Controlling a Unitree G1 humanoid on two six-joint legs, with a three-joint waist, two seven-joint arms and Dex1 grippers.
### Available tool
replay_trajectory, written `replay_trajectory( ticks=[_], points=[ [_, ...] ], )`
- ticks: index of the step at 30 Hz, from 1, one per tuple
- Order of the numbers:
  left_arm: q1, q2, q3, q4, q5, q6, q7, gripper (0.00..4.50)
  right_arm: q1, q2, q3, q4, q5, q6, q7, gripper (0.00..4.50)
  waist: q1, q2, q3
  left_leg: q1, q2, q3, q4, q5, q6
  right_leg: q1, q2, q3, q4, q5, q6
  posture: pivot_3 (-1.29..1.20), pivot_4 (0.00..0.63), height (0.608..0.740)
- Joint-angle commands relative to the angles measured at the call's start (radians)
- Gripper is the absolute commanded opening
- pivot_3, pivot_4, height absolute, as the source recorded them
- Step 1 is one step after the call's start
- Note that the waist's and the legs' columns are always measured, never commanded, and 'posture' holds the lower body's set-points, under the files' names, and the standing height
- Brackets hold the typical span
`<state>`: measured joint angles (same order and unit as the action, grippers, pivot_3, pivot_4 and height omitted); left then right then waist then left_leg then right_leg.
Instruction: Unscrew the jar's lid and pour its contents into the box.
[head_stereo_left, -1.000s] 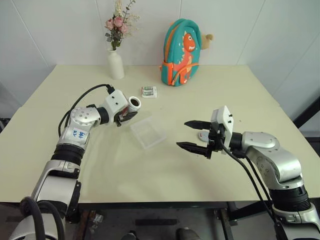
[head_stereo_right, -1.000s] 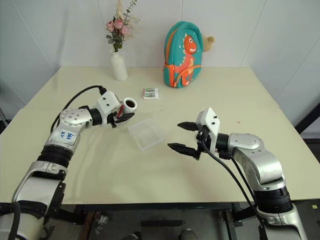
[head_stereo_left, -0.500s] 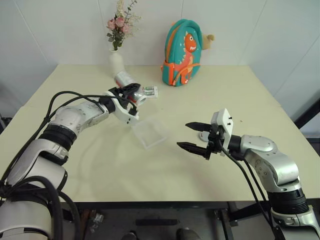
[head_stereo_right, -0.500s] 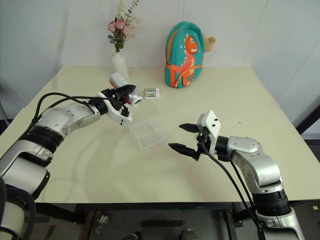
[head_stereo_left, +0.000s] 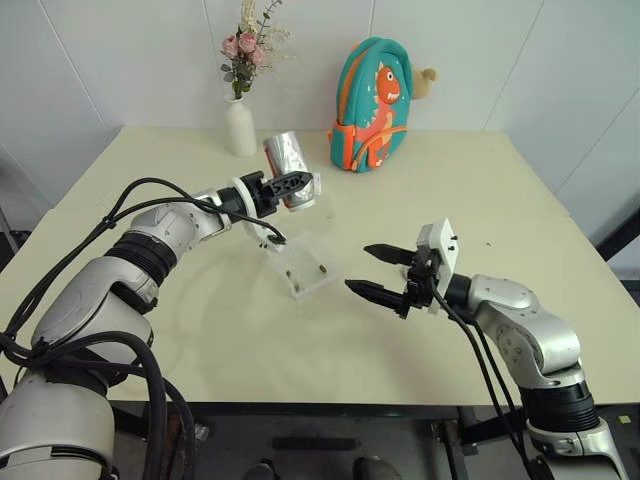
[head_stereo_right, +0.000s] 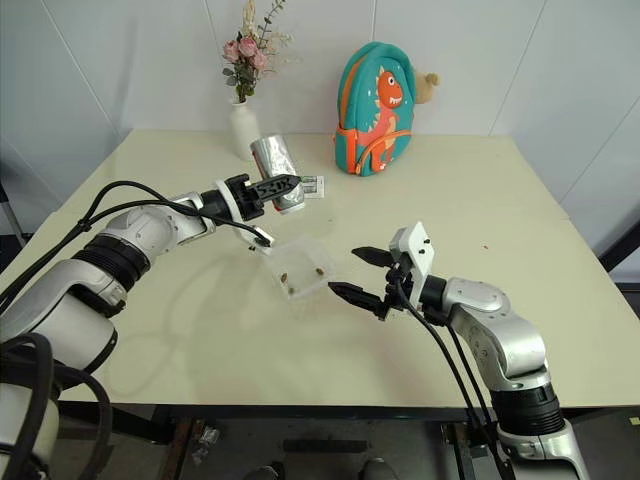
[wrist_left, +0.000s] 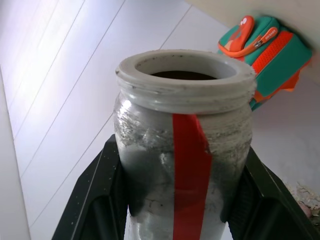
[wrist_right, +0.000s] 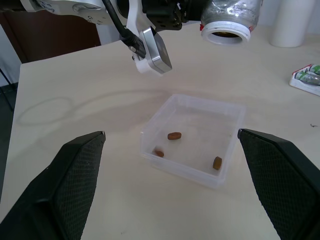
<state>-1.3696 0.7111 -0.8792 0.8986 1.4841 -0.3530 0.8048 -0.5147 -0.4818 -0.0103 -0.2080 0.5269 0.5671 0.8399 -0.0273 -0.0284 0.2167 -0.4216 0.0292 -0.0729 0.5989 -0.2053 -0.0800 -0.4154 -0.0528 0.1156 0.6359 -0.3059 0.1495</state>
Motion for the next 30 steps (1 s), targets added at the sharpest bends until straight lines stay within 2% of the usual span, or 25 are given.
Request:
replay_trajectory(
  ticks=[1,4,7,9,11,13,15,18,22,25,30],
  points=[
    [0.004,0.029,0.041,-0.063,-0.053,-0.033,-0.017,2.03,0.005,0.003,-0.033,-0.023,0.019,-0.020,-0.011,4.47,0.000,0.000,0.000,0.000,0.000,0.000,0.000,0.000,0.000,0.000,0.000,0.000,0.000,0.000,0.000,0.00,0.150,0.740],
    [0.034,0.048,0.106,-0.076,-0.178,-0.125,-0.117,2.03,0.004,0.005,-0.028,-0.020,0.019,-0.023,-0.013,4.47,-0.001,0.000,0.000,0.000,0.000,0.000,0.000,0.000,0.000,0.000,0.000,0.000,0.001,0.000,0.000,0.00,0.150,0.740],
    [0.088,0.059,0.248,-0.029,-0.460,-0.273,-0.360,2.03,0.006,0.007,-0.021,-0.019,0.018,-0.024,-0.012,4.47,-0.005,0.000,0.000,0.001,0.000,0.000,0.000,0.000,0.000,0.000,0.000,0.000,0.002,0.000,0.000,0.00,0.150,0.740],
    [0.140,0.037,0.377,0.014,-0.710,-0.286,-0.616,2.03,0.009,0.007,-0.017,-0.021,0.019,-0.023,-0.009,4.47,-0.006,0.000,0.000,0.001,0.000,0.000,0.001,0.000,0.000,0.000,0.000,0.000,0.003,0.000,-0.001,0.00,0.150,0.740],
    [0.180,0.014,0.508,0.029,-0.915,-0.208,-0.820,2.03,0.010,0.005,-0.014,-0.025,0.020,-0.021,-0.004,4.47,-0.004,0.000,0.000,0.002,0.000,0.000,0.001,0.001,0.000,0.000,0.000,0.000,0.005,-0.001,-0.001,0.00,0.150,0.740],
    [0.200,-0.025,0.691,0.054,-1.153,-0.013,-1.016,2.03,0.008,-0.002,-0.006,-0.030,0.017,-0.022,0.005,4.47,-0.003,0.000,0.000,0.001,0.000,0.000,0.003,0.001,0.000,0.000,0.000,0.000,0.006,-0.001,-0.001,0.00,0.150,0.740],
    [0.204,-0.049,0.822,0.060,-1.305,0.168,-1.128,2.03,0.006,-0.008,-0.004,-0.032,0.014,-0.024,0.013,4.47,-0.004,0.000,0.000,0.000,0.000,0.000,0.006,0.000,0.000,0.000,0.000,-0.001,0.007,-0.001,-0.001,0.00,0.150,0.740],
    [0.200,-0.049,0.981,0.089,-1.451,0.378,-1.157,2.03,-0.001,-0.016,0.002,-0.030,0.005,-0.027,0.022,4.47,-0.009,0.000,0.000,0.001,0.000,0.000,0.008,0.000,0.001,0.001,0.000,-0.001,0.009,-0.001,-0.001,0.00,0.150,0.740],
    [0.236,-0.025,1.105,0.150,-1.531,0.478,-1.081,2.03,-0.009,-0.026,0.010,-0.026,-0.003,-0.031,0.034,4.47,-0.023,0.000,0.000,0.002,0.000,-0.001,0.012,0.000,0.001,0.001,0.000,-0.001,0.013,-0.001,-0.001,0.00,0.150,0.740],
    [0.285,-0.018,1.159,0.202,-1.573,0.434,-1.093,2.03,-0.017,-0.044,0.021,-0.017,-0.019,-0.043,0.051,4.47,-0.027,0.000,0.000,0.002,0.000,-0.001,0.014,0.000,0.001,0.002,0.000,-0.001,0.015,0.000,-0.001,0.00,0.150,0.740],
    [0.371,-0.015,1.190,0.246,-1.587,0.264,-1.098,2.03,-0.035,-0.045,0.017,-0.020,-0.014,-0.029,0.047,4.47,-0.028,0.000,0.000,0.004,0.001,-0.001,0.014,0.001,0.000,0.002,0.001,-0.001,0.017,0.000,-0.002,0.00,0.150,0.740]
  ],
)
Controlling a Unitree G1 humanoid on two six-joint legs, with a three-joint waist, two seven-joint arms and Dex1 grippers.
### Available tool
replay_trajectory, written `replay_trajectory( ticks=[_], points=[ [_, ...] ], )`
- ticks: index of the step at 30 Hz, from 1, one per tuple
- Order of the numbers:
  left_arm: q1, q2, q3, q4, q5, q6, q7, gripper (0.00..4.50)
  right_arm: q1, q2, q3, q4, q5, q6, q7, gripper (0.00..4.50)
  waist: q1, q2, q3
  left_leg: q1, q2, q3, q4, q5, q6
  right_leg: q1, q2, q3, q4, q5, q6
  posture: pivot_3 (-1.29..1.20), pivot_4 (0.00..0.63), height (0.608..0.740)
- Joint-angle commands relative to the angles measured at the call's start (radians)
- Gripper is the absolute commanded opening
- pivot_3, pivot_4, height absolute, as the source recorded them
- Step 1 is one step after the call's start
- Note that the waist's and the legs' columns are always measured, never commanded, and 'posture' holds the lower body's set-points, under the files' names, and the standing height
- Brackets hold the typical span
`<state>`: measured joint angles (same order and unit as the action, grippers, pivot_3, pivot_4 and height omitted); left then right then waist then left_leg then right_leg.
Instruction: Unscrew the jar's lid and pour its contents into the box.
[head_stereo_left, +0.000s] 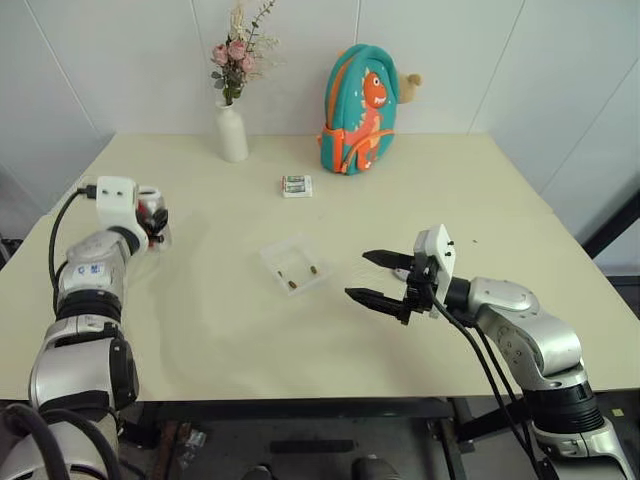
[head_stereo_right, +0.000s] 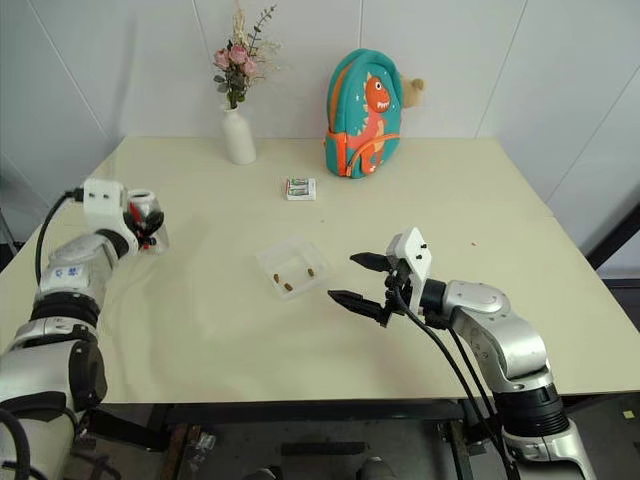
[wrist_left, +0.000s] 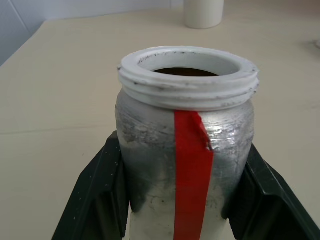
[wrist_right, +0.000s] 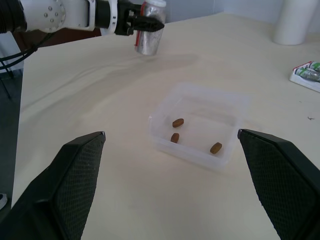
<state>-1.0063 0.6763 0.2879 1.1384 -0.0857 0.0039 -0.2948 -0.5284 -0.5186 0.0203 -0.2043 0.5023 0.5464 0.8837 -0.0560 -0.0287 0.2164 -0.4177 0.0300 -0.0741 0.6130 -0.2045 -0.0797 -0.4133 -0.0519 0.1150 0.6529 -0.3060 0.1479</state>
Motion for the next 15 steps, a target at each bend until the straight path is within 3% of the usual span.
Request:
replay_trajectory(
  ticks=[1,6,13,15],
  points=[
    [0.013,0.019,0.031,0.022,-0.024,-0.100,-0.001,2.03,-0.023,-0.008,-0.014,-0.025,0.011,-0.006,0.002,4.47,0.002,0.000,0.000,0.000,0.000,0.000,0.000,0.000,0.000,0.000,0.000,0.000,0.000,0.000,0.000,0.00,0.150,0.740],
    [0.038,0.002,0.085,0.054,-0.078,-0.161,-0.036,2.03,-0.029,-0.010,-0.009,-0.027,0.008,-0.002,0.000,4.47,0.003,-0.001,0.000,0.000,0.000,0.000,0.000,0.000,0.000,0.000,0.000,0.000,-0.001,0.000,0.000,0.00,0.150,0.740],
    [0.075,0.004,0.094,0.036,-0.101,-0.154,-0.110,4.24,-0.040,-0.007,-0.003,-0.020,0.006,-0.005,0.005,4.50,-0.001,-0.001,0.000,0.000,0.000,0.000,0.000,0.000,0.000,0.000,0.000,0.000,0.000,0.000,0.000,0.00,0.150,0.740],
    [0.094,0.014,0.098,0.024,-0.106,-0.152,-0.116,4.49,-0.042,-0.003,0.002,-0.015,0.005,-0.009,0.009,4.50,-0.001,-0.001,0.000,0.000,0.000,0.000,0.000,0.000,0.000,0.000,0.000,0.000,0.000,0.000,0.000,0.00,0.150,0.740]
  ],
)
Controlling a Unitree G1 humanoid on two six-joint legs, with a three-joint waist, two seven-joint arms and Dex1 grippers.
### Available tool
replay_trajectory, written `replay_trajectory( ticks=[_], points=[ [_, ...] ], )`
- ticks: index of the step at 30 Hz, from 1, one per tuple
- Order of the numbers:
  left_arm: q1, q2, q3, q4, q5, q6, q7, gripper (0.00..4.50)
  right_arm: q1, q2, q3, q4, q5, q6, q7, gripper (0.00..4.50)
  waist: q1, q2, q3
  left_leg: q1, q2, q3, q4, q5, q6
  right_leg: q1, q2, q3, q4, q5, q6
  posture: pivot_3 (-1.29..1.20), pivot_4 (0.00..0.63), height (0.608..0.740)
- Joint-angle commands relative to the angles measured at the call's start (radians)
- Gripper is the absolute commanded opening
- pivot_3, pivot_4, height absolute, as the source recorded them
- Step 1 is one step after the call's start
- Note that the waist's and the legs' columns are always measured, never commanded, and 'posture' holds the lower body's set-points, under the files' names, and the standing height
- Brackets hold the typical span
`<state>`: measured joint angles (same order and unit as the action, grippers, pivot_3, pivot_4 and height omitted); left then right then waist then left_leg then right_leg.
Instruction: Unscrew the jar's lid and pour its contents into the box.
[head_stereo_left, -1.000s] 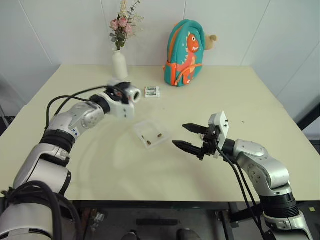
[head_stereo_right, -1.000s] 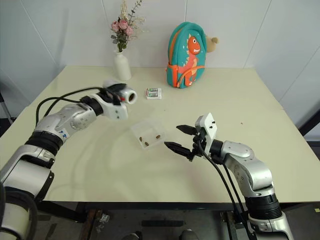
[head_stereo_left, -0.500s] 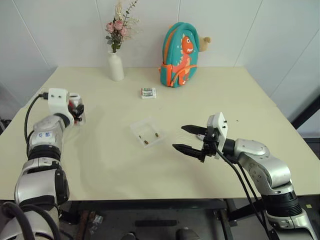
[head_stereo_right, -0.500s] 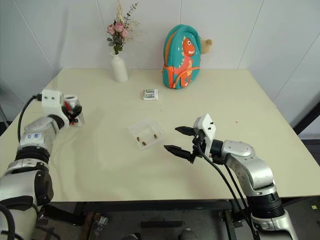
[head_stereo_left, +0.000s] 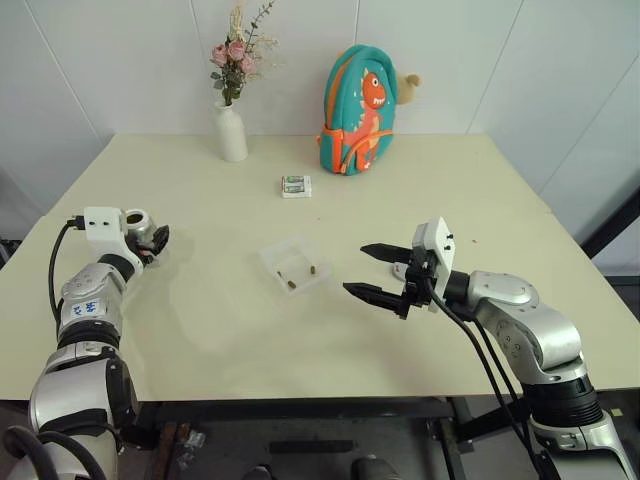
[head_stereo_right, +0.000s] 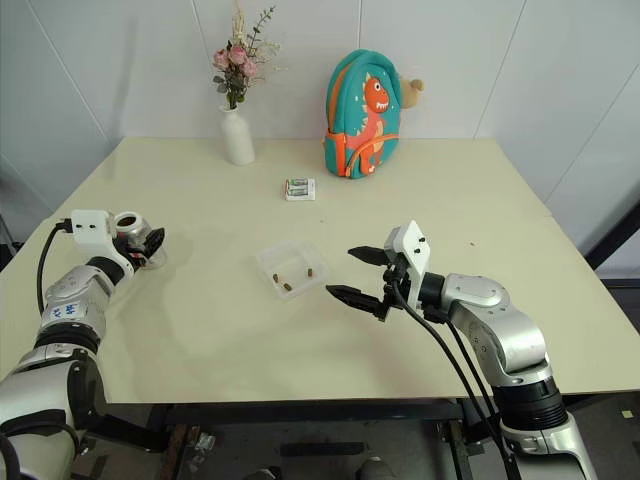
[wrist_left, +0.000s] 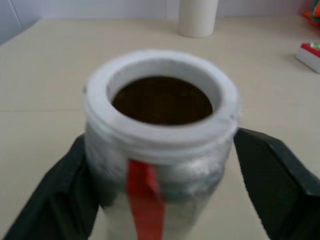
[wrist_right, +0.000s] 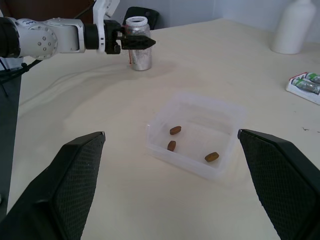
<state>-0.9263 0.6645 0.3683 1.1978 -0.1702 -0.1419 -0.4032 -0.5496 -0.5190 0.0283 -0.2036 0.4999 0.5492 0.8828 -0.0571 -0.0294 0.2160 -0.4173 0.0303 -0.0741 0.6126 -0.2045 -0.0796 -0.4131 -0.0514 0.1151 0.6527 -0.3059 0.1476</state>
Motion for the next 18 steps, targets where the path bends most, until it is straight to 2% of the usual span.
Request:
replay_trajectory(
  ticks=[1,7,11,15,18],
  points=[
    [0.024,0.031,0.019,-0.045,-0.022,-0.009,-0.008,4.49,-0.021,-0.001,-0.005,-0.014,0.009,-0.013,0.011,4.50,0.000,0.000,0.000,0.000,0.000,0.000,0.000,0.000,0.000,0.000,0.000,0.000,0.000,0.000,0.000,0.00,0.150,0.740],
    [0.143,0.059,-0.007,-0.188,-0.003,0.000,-0.034,4.49,-0.021,0.009,0.000,-0.008,0.010,-0.019,0.014,4.50,0.000,0.000,0.000,0.000,0.000,0.000,-0.001,0.000,0.000,0.000,0.000,0.000,0.000,0.000,0.000,0.00,0.150,0.740],
    [0.280,0.071,-0.018,-0.377,-0.010,0.088,-0.072,4.49,-0.007,0.012,-0.001,-0.015,0.012,-0.021,0.017,4.50,0.000,0.000,0.000,0.001,0.000,0.000,-0.001,0.000,0.000,0.000,0.000,0.001,0.000,0.000,0.000,0.00,0.150,0.740],
    [0.531,0.058,0.033,-0.732,-0.047,0.228,-0.035,4.49,0.022,0.007,-0.010,-0.007,0.014,-0.031,0.034,4.50,-0.003,0.000,0.000,0.002,0.001,0.000,-0.002,0.000,0.000,0.001,0.000,0.001,-0.001,0.000,-0.002,0.00,0.150,0.740],
    [0.675,0.077,0.063,-0.930,0.014,0.230,0.031,4.49,0.039,0.000,-0.030,-0.019,0.047,-0.026,0.060,4.50,0.001,0.000,0.000,0.003,0.002,0.000,-0.003,0.000,0.000,0.001,0.000,0.000,0.000,-0.001,-0.003,0.00,0.150,0.740]
  ],
)
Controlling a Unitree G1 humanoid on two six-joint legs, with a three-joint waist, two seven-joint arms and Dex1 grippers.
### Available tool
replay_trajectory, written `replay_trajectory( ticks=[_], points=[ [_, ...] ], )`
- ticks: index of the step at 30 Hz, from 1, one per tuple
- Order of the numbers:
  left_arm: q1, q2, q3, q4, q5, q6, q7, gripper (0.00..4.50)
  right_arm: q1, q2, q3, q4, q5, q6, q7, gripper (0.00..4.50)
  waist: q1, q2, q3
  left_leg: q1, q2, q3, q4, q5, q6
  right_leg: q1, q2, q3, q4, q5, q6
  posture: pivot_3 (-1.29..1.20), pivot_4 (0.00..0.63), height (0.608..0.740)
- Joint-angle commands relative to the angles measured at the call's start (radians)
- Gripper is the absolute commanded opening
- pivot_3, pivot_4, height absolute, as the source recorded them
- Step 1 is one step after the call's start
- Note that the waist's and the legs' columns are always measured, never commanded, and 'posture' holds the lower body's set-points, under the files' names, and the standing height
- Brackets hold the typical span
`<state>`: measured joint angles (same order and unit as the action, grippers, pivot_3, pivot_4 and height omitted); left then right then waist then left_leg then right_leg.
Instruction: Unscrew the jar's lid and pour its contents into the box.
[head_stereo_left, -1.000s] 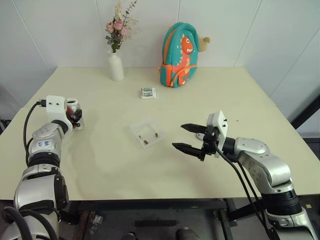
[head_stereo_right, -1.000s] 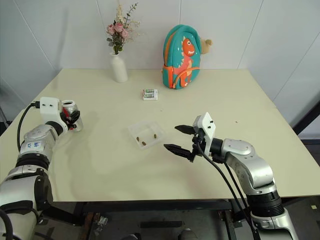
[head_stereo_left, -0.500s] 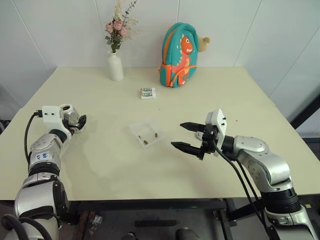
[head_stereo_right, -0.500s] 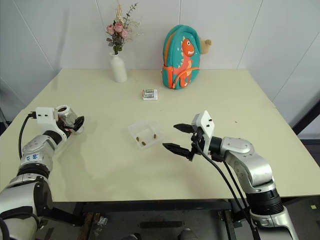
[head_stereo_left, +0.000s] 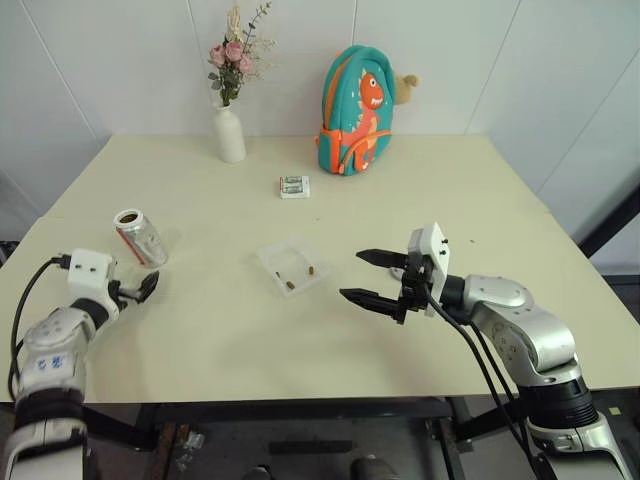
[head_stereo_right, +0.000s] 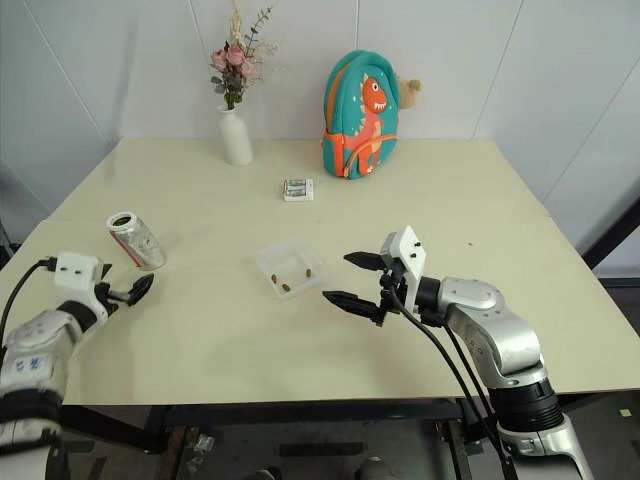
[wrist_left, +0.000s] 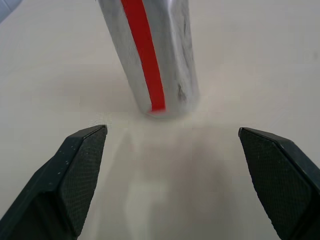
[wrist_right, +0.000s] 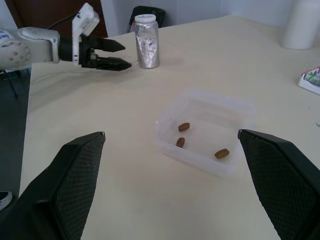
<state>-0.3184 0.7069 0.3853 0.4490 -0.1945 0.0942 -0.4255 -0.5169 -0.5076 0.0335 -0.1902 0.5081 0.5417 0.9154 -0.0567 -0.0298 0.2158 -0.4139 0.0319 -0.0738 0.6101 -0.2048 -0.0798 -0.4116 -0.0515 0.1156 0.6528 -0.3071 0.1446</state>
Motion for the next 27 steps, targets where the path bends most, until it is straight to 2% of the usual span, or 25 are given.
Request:
replay_trajectory(
  ticks=[1,4,7,10,14,18,20,27],
  points=[
    [0.102,0.045,0.049,-0.229,0.062,-0.013,0.069,4.49,0.010,-0.018,-0.040,-0.032,0.042,-0.019,0.035,4.50,0.001,0.000,0.000,0.001,0.000,0.000,0.000,0.000,0.000,0.001,0.000,0.000,0.000,0.000,0.000,0.00,0.150,0.740],
    [0.198,0.068,0.080,-0.364,0.026,0.021,0.012,4.49,0.017,-0.054,-0.042,-0.026,0.038,-0.029,0.073,4.50,0.001,0.000,0.000,0.004,0.000,0.001,0.000,0.000,0.000,0.004,0.000,0.000,-0.002,-0.002,-0.003,0.00,0.150,0.740],
    [0.282,0.120,0.038,-0.493,-0.042,-0.100,-0.210,4.49,0.011,-0.083,-0.058,0.001,0.030,-0.067,0.103,4.50,0.001,0.000,0.000,0.005,0.001,0.002,-0.002,0.000,0.000,0.007,0.000,0.001,-0.010,-0.007,-0.019,0.00,0.150,0.740],
    [0.249,0.122,0.012,-0.500,-0.146,-0.163,-0.375,4.49,0.018,-0.117,-0.045,0.030,-0.016,-0.146,0.148,4.50,0.001,0.000,0.000,0.010,0.001,0.003,-0.005,0.000,0.000,0.017,-0.001,0.001,-0.025,-0.003,-0.022,0.00,0.150,0.740],
    [0.181,0.180,-0.064,-0.472,-0.175,-0.175,-0.559,4.49,0.046,-0.153,-0.025,0.084,-0.097,-0.289,0.204,4.50,0.000,0.000,-0.001,0.009,0.002,0.007,-0.012,0.001,0.002,0.018,-0.002,0.002,-0.037,0.002,-0.024,0.00,0.150,0.740],
    [0.077,0.169,-0.112,-0.442,-0.175,-0.174,-0.600,4.49,0.054,-0.192,-0.051,0.111,-0.077,-0.278,0.250,4.50,0.001,0.000,-0.001,0.008,0.002,0.008,-0.016,0.001,0.002,0.016,-0.002,0.002,-0.037,0.004,-0.018,0.00,0.150,0.740],
    [0.066,0.169,-0.117,-0.425,-0.164,-0.207,-0.621,4.49,0.071,-0.207,-0.062,0.087,-0.075,-0.273,0.247,4.50,-0.002,0.000,-0.001,0.008,0.002,0.008,-0.016,-0.001,0.003,0.014,-0.002,0.002,-0.032,0.008,-0.002,0.00,0.150,0.740],
    [0.061,0.161,-0.119,-0.403,-0.170,-0.174,-0.619,4.49,0.093,-0.225,-0.133,0.057,-0.041,-0.247,0.208,4.50,-0.002,0.000,0.000,0.009,0.004,0.007,-0.017,-0.004,0.005,0.009,0.001,0.002,-0.024,0.001,-0.002,0.00,0.150,0.740]
  ],
)
